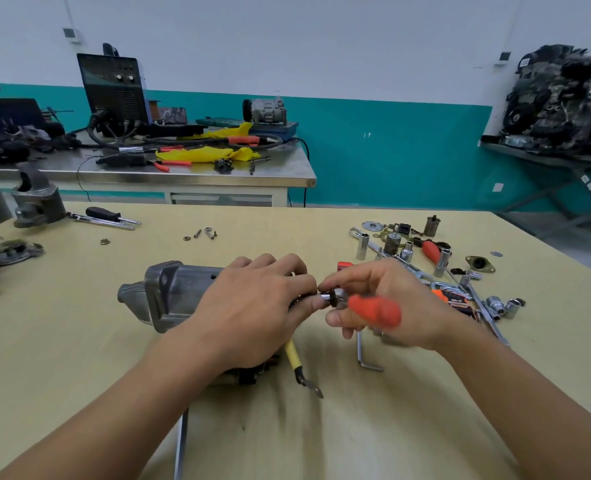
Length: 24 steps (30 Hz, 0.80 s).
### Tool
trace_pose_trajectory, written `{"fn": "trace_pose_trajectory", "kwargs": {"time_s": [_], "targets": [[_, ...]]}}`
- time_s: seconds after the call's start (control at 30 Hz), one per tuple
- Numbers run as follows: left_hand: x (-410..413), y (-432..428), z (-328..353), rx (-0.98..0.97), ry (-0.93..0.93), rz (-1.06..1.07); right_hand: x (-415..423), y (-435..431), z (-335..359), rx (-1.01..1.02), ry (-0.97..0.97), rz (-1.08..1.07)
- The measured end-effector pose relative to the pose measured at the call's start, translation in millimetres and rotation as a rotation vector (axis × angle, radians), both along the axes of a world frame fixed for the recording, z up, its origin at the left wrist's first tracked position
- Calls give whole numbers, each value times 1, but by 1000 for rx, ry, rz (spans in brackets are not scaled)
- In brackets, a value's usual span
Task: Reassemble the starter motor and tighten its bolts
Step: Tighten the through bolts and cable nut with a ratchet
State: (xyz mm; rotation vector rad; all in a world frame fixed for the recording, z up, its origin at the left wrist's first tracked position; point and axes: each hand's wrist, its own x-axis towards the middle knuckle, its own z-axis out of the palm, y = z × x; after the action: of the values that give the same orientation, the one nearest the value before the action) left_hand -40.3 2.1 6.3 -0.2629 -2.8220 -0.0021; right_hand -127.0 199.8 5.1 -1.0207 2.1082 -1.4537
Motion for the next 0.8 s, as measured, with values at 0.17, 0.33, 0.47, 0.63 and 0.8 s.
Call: {"fn": "trace_pose_trajectory", "kwargs": {"time_s": [0.17, 0.33, 0.47, 0.63, 0.8], "targets": [[0, -2, 1, 16, -18, -17, 3, -6, 0, 72, -208, -18], [1, 0, 2, -6, -27, -5, 1, -4, 0, 59, -223, -5], [1, 1, 1, -16, -22, 7, 0, -2, -1, -23, -42, 3], [1, 1, 2, 9, -13, 6, 2, -4, 0, 47, -56, -8], [2, 1, 3, 29, -24, -8, 3, -7, -3, 73, -196, -7]]}}
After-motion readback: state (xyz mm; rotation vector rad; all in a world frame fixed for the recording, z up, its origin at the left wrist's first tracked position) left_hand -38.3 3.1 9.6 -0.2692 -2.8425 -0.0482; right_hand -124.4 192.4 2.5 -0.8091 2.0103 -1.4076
